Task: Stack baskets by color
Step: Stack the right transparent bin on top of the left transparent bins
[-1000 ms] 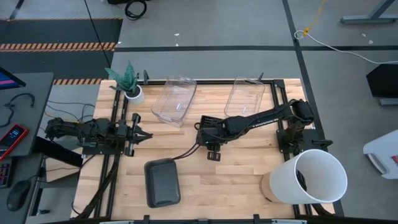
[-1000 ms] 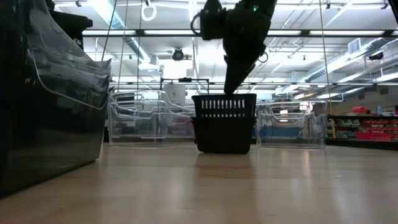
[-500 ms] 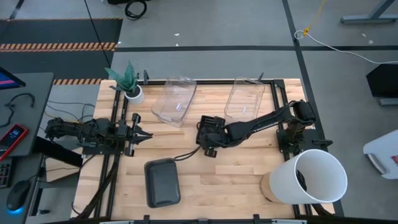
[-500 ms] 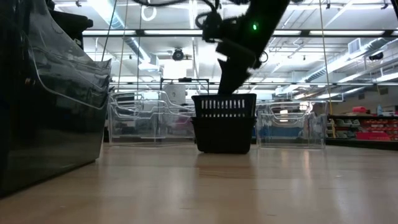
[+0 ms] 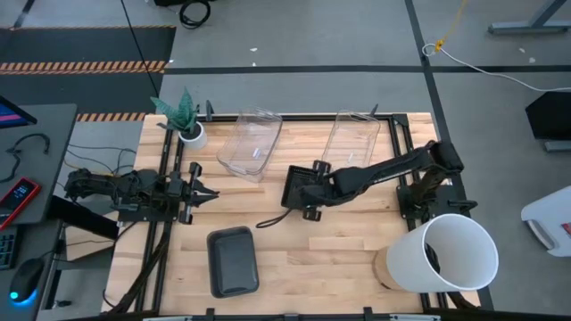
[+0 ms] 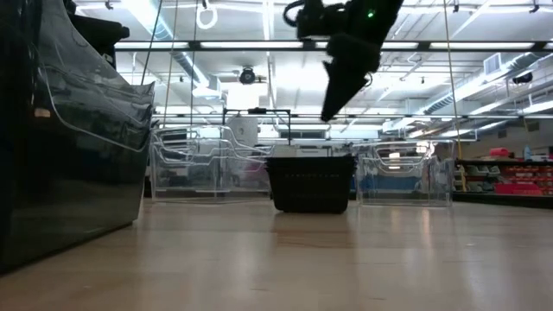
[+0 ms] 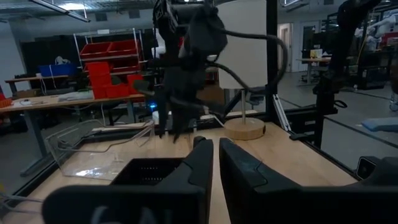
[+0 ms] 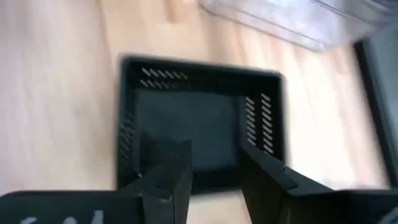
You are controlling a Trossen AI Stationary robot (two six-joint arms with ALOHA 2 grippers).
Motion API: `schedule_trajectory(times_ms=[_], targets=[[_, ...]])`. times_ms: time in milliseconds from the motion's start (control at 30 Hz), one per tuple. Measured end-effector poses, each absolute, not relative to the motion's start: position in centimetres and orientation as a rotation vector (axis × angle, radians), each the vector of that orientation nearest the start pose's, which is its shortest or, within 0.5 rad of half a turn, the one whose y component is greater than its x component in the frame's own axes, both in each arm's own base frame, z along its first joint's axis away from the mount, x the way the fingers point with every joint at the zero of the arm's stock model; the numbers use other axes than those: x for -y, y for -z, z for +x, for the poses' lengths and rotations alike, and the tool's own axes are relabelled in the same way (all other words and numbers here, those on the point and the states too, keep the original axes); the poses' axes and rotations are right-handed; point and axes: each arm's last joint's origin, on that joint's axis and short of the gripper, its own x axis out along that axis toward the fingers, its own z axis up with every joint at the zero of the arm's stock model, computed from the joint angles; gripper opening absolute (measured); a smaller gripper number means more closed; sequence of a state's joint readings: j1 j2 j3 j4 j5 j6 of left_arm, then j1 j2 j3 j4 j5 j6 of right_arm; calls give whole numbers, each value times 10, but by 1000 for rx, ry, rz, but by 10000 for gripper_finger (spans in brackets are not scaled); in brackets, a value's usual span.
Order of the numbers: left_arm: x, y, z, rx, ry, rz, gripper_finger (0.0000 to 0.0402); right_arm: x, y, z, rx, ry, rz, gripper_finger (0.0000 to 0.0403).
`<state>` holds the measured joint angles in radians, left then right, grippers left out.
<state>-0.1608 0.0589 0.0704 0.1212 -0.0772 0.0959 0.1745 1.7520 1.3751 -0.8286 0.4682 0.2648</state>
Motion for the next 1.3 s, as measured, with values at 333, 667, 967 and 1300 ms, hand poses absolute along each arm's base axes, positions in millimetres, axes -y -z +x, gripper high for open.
schedule_trajectory(times_ms=[333,667,967,1300], targets=[[13,-195,96,136,77,80,23,-24,-265,301,-1207,498,-142,129],[13,-195,96,136,77,80,34,23,-251,269,-1299,520,1,149],[13,-195,96,136,77,80,23,54,-226,261,-1368,464,138,172],[13,-195,96,135,77,80,34,72,-200,262,-1388,463,171,164]])
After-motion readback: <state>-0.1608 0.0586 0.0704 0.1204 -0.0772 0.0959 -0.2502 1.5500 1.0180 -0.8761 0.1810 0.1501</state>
